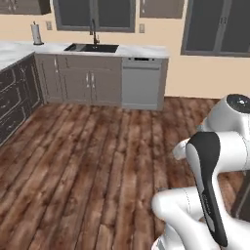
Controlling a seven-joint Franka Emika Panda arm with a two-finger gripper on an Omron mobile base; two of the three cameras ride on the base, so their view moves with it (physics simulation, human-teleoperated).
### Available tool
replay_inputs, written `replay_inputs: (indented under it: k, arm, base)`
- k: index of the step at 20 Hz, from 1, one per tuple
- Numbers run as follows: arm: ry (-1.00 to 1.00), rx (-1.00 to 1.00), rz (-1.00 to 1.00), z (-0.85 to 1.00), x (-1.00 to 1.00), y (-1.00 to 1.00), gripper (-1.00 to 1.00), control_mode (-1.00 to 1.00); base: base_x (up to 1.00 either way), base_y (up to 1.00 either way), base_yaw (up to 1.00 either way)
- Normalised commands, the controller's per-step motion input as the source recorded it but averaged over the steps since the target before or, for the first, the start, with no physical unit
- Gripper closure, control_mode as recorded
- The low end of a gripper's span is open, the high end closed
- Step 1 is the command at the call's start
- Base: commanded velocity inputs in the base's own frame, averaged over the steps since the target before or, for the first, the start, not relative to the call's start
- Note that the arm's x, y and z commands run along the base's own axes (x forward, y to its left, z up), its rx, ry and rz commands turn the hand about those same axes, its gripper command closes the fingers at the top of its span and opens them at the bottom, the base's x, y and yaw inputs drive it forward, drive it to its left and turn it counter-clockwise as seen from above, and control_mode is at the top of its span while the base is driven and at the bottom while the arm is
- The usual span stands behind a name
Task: Take the chicken drumsticks from the pan and place one on each plate on the dining counter.
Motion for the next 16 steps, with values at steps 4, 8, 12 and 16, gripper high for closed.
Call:
replay_inputs:
  k: [4,8,12,16]
  arm:
    - [0.0,0.0,0.0,0.0,0.0,0.0,1.0,1.0]
    - [0.0,0.0,0.0,0.0,0.0,0.0,1.0,1.0]
    - [0.0,0.0,0.0,0.0,0.0,0.0,1.0,1.0]
    - [0.0,0.0,0.0,0.0,0.0,0.0,1.0,1.0]
  base:
    - [0.03,0.0,1.0]
    - [0.22,0.0,0.99]
    - [0.38,0.13,0.8]
    - [0.73,0.57,0.3]
